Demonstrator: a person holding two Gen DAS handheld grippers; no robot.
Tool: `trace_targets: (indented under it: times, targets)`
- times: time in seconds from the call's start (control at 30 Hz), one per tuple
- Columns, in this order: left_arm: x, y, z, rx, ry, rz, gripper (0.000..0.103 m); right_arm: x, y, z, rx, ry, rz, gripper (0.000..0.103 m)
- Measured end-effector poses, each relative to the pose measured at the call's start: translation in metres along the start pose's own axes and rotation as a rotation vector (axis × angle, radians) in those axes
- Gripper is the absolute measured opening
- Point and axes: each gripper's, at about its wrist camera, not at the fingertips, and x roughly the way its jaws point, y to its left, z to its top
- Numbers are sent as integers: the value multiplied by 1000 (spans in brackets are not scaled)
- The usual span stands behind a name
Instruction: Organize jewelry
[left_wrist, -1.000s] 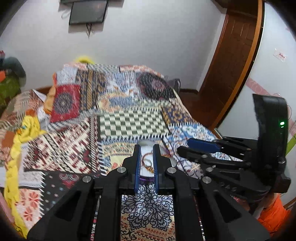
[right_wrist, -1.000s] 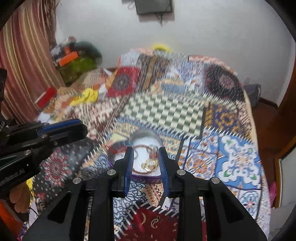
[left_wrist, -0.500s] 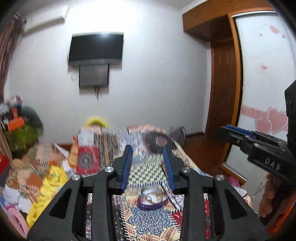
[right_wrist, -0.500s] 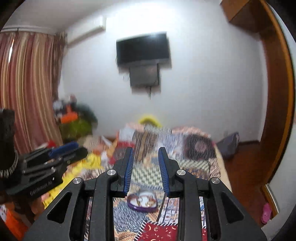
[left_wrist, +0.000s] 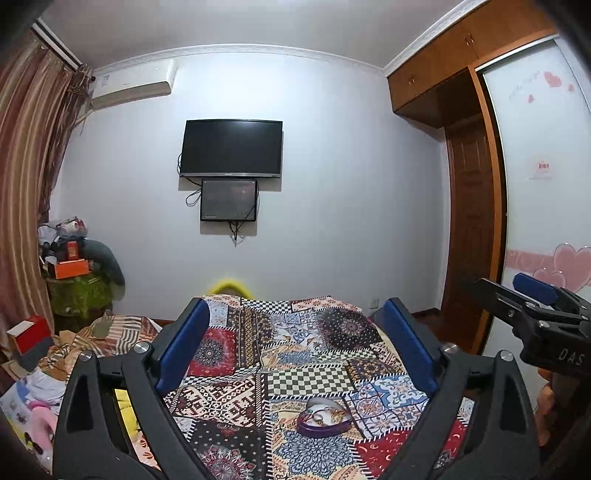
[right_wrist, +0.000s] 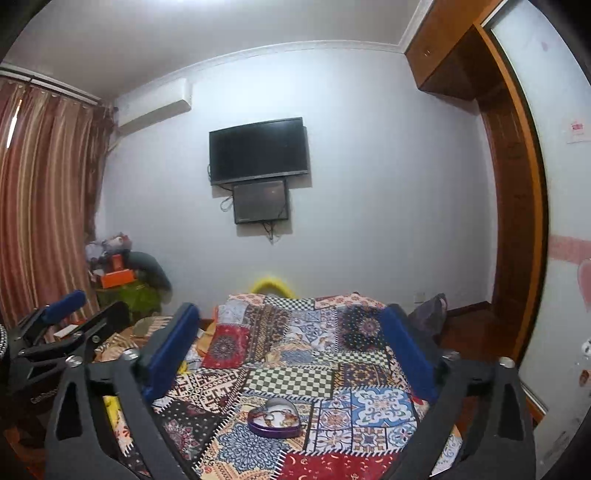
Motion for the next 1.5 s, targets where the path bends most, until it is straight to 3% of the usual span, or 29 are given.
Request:
trace_targets:
  times: [0.9, 1.5]
  targets:
    - [-3, -6, -9, 14, 26, -7, 95, -11, -12, -4, -7, 52, 8, 103]
    - [0, -14, -11, 30, 24, -14, 97, -14, -10, 1, -20, 41, 3, 103]
